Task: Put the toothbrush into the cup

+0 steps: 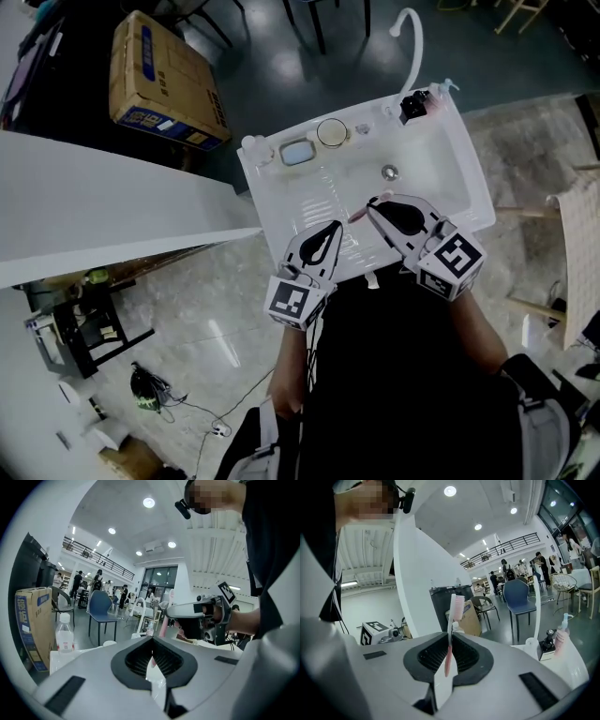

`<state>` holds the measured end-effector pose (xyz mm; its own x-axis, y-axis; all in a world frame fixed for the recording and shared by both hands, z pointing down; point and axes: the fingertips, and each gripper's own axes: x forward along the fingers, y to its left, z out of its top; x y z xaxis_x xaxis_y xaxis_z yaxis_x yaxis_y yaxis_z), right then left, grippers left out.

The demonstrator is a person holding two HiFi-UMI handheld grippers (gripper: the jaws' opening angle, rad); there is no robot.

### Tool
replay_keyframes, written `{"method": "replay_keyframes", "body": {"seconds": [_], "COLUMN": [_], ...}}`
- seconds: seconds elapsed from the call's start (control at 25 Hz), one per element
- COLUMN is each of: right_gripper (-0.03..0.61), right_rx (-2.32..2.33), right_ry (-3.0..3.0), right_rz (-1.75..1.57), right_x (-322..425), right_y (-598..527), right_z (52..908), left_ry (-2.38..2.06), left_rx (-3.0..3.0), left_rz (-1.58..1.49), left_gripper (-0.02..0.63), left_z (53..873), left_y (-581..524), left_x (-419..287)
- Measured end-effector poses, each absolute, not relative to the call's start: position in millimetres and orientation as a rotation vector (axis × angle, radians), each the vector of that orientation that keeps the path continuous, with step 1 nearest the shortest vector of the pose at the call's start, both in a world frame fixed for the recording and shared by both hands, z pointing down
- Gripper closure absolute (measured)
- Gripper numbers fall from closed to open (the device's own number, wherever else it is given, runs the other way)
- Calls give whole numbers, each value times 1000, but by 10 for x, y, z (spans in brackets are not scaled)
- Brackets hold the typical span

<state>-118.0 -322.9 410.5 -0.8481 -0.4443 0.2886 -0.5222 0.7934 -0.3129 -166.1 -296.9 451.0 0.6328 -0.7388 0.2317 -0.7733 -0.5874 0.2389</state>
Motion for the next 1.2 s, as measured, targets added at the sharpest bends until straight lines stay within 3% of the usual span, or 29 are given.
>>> {"method": "replay_keyframes", "body": {"seconds": [1.2], "right_gripper": [541], "right_rx": [758], "right_ry": [-2772], "right_rz": [774], "right_x": [-1108], "right_y": [-4235], "right_z": [4719], "left_ry": [-1195], "left_rx": [2399], "left_rz": [244], "left_gripper": [604], "left_z": [5187], "left_y": [-3754], "left_x": [-1558]}}
